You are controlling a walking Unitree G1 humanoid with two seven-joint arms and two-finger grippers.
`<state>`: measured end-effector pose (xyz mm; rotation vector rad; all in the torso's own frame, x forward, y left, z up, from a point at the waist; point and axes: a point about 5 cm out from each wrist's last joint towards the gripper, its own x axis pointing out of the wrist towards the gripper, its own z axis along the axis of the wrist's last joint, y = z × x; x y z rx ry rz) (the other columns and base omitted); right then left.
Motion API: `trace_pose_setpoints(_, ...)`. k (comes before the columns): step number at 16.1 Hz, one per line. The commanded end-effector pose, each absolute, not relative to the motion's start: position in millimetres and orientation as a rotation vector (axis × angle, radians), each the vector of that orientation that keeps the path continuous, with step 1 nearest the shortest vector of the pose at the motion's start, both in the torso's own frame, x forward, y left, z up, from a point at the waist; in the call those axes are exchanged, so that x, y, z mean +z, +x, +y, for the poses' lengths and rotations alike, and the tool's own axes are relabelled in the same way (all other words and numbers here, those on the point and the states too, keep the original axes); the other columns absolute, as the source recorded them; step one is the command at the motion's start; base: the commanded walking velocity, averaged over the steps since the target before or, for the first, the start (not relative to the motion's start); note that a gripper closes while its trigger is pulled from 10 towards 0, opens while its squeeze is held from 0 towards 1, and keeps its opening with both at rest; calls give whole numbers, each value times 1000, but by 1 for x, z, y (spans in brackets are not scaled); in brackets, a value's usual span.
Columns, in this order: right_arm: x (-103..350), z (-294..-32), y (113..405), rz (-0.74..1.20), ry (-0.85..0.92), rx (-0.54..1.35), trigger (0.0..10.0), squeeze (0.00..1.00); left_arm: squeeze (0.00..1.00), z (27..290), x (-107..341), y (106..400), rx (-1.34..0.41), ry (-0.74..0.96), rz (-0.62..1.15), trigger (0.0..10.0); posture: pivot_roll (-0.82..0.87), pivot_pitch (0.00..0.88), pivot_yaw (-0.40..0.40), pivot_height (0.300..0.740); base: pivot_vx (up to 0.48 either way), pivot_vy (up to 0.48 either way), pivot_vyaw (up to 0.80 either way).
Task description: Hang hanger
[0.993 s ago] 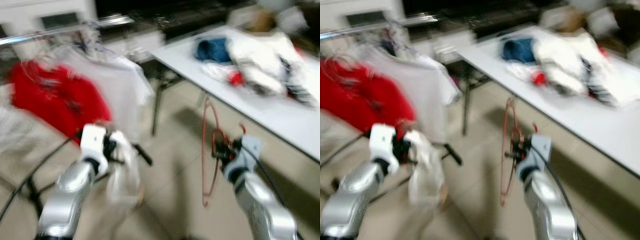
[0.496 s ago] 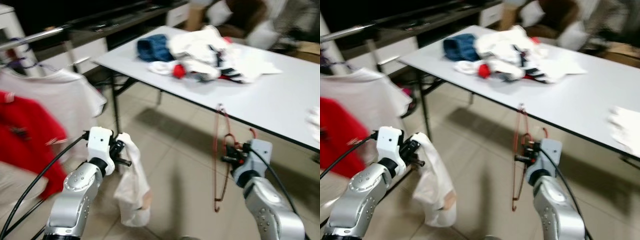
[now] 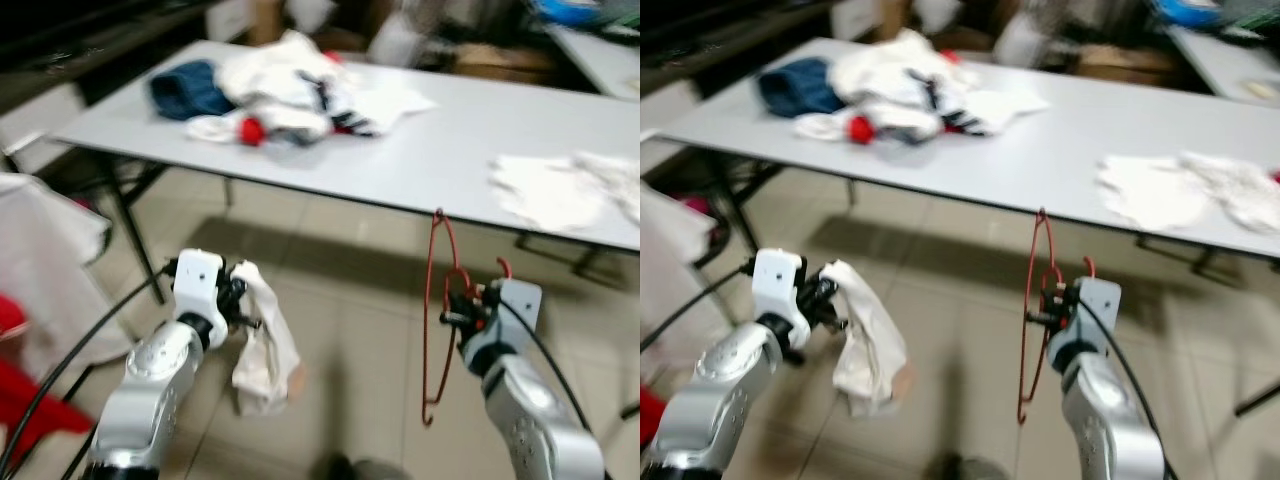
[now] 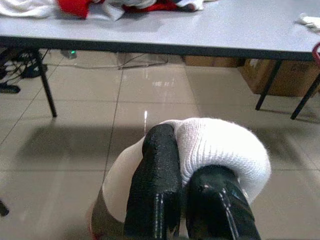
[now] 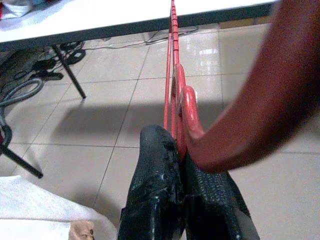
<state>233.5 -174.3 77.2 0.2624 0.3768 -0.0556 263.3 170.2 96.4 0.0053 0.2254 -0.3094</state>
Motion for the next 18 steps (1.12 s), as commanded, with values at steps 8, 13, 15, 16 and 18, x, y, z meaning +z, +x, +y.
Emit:
trace_pose_setpoints(8, 86, -178, 238, 342, 248, -68, 10000, 0, 0, 169, 103, 271, -316, 13, 193, 10000, -74, 0, 5, 740, 0, 246, -188)
trace_pose_setpoints(13, 85, -177, 238, 346, 250, -66, 10000, 0, 0, 170, 103, 273, -318, 16, 191, 10000, -77, 0, 11, 740, 0, 292, -458)
trace_pose_setpoints(15, 85, -177, 237, 348, 256, -72, 10000, 0, 0, 169, 103, 274, -321, 17, 191, 10000, -80, 0, 17, 740, 0, 341, 0)
trace_pose_setpoints(16, 85, -177, 237, 348, 258, -77, 10000, 0, 0, 169, 103, 275, -324, 17, 191, 10000, -82, 0, 20, 740, 0, 341, 0)
trace_pose_setpoints(18, 86, -178, 237, 344, 261, -83, 10000, 0, 0, 168, 104, 278, -327, 16, 187, 10000, -85, 0, 23, 740, 0, 341, 0)
